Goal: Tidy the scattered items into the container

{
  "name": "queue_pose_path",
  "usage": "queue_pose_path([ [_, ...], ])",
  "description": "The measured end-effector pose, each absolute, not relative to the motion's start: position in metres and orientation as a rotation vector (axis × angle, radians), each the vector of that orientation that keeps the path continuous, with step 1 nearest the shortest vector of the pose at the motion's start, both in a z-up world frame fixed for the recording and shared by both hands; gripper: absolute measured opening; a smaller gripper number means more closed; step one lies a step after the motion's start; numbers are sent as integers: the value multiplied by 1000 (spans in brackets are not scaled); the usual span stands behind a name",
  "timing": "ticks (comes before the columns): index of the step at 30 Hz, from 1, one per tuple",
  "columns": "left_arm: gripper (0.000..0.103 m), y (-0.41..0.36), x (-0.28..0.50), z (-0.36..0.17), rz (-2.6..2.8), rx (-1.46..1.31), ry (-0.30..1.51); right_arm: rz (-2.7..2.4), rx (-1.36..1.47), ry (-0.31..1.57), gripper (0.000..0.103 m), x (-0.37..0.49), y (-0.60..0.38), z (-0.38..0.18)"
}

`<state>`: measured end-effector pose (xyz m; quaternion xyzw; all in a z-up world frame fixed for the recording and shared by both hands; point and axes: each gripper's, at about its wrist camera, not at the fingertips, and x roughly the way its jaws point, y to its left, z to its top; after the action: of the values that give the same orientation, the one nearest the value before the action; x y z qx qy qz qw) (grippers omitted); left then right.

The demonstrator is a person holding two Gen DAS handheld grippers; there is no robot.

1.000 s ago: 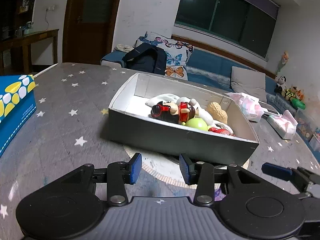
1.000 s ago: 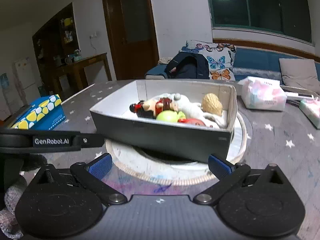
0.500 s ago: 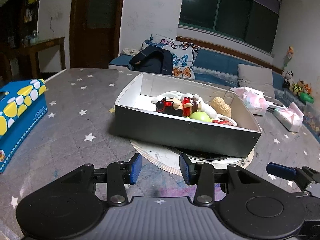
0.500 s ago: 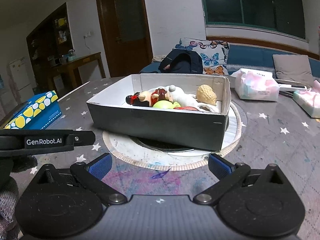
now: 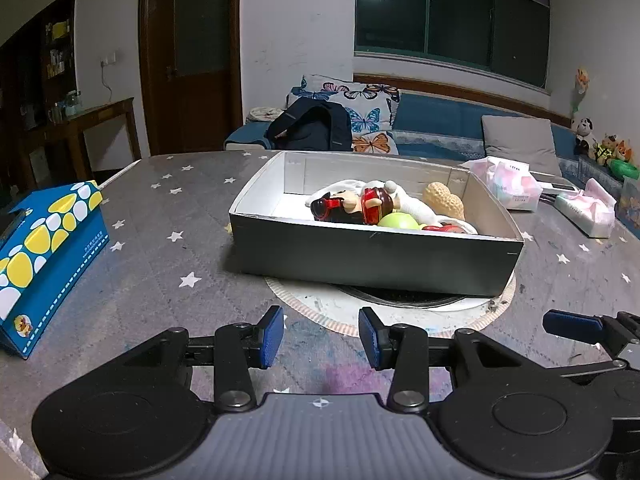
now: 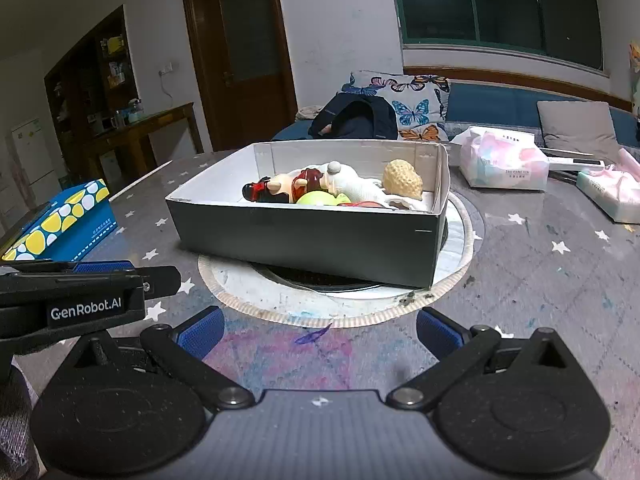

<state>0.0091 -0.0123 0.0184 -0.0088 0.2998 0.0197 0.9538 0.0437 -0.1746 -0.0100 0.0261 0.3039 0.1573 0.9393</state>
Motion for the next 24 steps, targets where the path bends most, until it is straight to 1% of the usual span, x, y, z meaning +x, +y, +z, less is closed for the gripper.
queue_pose_path([
  [24,44,-15,0,17,70,5,595,323,62,626,103,39,-175,-15],
])
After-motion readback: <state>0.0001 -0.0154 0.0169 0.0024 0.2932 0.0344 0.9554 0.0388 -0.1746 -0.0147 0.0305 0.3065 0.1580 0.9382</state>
